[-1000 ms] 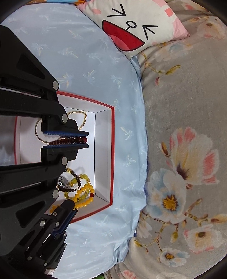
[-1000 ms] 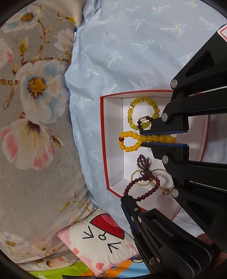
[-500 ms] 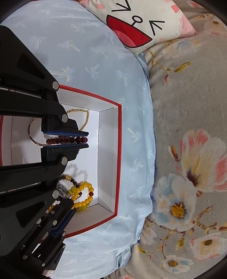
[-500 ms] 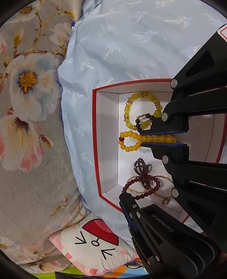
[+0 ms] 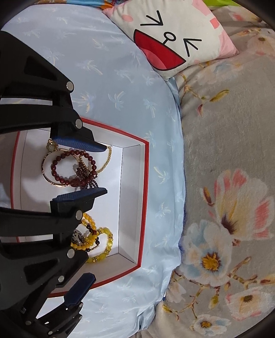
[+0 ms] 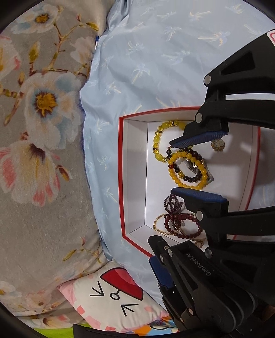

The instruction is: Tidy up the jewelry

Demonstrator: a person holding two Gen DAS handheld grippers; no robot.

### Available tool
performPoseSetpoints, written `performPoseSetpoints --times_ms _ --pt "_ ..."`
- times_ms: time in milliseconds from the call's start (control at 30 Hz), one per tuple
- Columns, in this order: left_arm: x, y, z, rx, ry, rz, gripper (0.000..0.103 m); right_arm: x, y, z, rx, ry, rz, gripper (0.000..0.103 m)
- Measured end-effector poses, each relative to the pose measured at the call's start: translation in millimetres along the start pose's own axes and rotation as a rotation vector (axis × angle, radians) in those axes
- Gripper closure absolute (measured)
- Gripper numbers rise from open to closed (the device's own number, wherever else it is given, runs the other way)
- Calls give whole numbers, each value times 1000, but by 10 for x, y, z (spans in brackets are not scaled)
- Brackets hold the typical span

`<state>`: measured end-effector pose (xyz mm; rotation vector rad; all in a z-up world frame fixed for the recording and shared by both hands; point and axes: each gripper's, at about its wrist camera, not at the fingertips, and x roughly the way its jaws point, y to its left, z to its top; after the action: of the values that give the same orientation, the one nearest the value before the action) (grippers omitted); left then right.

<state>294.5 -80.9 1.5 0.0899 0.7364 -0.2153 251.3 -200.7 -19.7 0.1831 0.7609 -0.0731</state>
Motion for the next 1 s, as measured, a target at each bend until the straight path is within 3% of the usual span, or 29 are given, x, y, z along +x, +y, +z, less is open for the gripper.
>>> performPoseSetpoints --times_ms 467,633,767,933,1000 --pt "-423 -27 -238 7 -11 11 69 -428 32 -254 7 -18 -21 58" --pt "-561 12 -357 -13 -20 37 46 -579 -25 -369 25 -25 -54 48" --pt "-638 8 -446 -11 -20 55 39 -683 -81 -464 42 -26 -76 40" --pt "-700 25 -541 -13 -31 122 13 -759 -123 -580 56 -17 -117 33" --pt "-718 48 -569 -21 -27 123 13 -783 -141 -620 63 -20 -124 29"
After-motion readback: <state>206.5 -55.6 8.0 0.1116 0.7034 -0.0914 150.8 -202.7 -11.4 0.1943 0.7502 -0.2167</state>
